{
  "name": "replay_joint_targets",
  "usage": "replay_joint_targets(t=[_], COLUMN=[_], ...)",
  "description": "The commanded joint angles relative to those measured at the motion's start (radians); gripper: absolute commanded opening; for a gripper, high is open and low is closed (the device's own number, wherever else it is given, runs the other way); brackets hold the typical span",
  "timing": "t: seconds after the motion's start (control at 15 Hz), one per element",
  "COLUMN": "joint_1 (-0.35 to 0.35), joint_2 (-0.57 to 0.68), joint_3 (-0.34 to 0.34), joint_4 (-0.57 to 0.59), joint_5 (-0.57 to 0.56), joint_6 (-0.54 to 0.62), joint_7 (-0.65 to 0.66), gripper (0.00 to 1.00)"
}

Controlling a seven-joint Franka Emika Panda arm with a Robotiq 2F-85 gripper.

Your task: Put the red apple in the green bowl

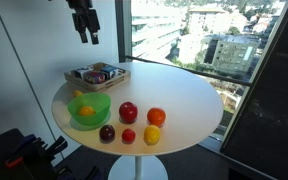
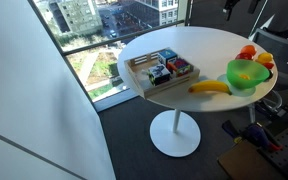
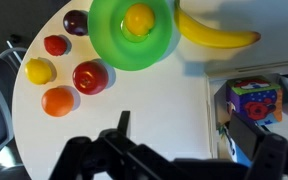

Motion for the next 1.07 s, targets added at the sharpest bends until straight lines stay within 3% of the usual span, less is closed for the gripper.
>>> replay_joint_targets(t=[0.0,1.0], joint_1=[-0.003,-0.072], joint_2=[0.004,0.12], joint_3=[-0.009,-0.138], joint_4=[0.011,0.084], joint_5=[0.004,0.02], joint_6=[-0.007,-0.004], joint_7=[-0.011,-0.114], gripper=[1.0,1.0])
